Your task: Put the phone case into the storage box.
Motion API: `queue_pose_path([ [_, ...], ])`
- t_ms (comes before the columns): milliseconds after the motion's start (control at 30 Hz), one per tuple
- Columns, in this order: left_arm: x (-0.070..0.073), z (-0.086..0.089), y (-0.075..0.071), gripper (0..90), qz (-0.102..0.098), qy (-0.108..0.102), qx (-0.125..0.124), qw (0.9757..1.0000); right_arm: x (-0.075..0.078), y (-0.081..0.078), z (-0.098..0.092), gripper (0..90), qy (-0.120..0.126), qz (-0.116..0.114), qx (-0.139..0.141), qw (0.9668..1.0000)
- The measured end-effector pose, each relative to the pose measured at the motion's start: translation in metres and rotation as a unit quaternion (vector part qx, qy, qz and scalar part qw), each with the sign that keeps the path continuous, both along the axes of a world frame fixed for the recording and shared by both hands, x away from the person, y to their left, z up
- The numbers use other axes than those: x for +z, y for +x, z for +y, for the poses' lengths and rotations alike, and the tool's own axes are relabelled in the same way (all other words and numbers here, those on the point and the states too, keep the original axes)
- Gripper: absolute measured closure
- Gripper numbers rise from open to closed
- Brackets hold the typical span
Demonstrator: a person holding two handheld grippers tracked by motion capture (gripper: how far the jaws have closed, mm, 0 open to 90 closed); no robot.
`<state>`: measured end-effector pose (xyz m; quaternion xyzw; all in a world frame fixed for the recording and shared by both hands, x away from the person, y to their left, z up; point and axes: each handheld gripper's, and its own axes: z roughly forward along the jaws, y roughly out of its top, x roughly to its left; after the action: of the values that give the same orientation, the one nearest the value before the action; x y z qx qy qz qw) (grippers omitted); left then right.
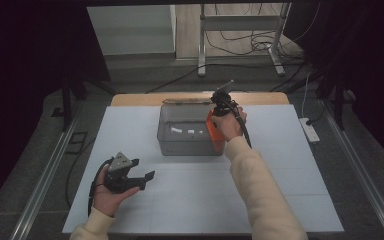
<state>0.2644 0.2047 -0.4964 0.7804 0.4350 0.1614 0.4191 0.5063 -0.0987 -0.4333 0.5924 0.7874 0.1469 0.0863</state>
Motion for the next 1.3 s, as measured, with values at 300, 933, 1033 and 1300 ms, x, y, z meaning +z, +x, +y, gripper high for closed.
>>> queue_pose_path([
  [300, 0.0002, 0.0001, 0.0, 23.8, 0.0, 0.0, 0.0, 1.0, 0.006, -0.006, 0.0022, 75.9, 0.003, -0.007, 0.015, 0.9999],
  [933, 0.0001, 0.0002, 0.0002, 23.8, 0.0, -0.001, 0.0, 1.0, 0.0064, -0.0064, -0.001, 77.4, -0.004, -0.009, 0.01, 0.9999],
  [1033, -0.0001, 0.0001, 0.0003, 23.8, 0.001, 0.0, 0.0, 1.0, 0.0067, -0.0063, -0.0027, 78.9, -0.001, -0.006, 0.009, 0.9999],
  [1300, -0.0001, 0.0, 0.0003, 23.8, 0.001, -0.001, 0.0, 1.0, 0.007, -0.0074, -0.0025, 79.6, 0.001, -0.002, -0.001, 1.0],
])
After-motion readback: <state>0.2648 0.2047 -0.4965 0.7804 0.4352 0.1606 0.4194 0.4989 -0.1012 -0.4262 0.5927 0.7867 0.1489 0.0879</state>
